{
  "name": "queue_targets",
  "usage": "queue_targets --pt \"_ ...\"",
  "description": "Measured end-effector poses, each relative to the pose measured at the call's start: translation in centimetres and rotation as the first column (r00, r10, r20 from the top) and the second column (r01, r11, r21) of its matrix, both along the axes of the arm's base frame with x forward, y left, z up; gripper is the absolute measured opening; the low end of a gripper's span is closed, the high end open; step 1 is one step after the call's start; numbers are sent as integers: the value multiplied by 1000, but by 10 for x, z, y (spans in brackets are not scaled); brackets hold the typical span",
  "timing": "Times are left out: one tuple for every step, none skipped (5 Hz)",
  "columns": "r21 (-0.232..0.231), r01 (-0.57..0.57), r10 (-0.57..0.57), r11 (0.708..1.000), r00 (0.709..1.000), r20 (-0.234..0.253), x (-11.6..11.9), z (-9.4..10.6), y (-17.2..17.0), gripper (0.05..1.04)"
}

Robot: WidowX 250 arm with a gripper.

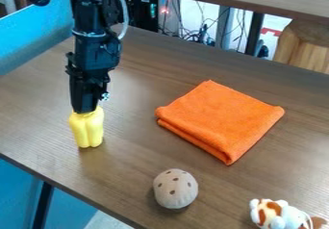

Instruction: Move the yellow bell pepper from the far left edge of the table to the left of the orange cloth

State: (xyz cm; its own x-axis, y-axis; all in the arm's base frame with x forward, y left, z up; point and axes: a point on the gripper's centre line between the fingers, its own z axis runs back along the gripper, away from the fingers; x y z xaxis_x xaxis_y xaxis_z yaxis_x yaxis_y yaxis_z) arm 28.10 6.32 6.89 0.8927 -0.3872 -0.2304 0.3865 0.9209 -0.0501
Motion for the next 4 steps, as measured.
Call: queue_targets --pt "16 -9 9 1000 1000 -15 -9 2 0 377" --pt "9 -15 15 1000 1000 -26 -8 6 -1 657" --pt "40 39 -40 998 999 25 3 25 -10 944" --pt "50 84 -88 995 993 80 21 46 -23 1009"
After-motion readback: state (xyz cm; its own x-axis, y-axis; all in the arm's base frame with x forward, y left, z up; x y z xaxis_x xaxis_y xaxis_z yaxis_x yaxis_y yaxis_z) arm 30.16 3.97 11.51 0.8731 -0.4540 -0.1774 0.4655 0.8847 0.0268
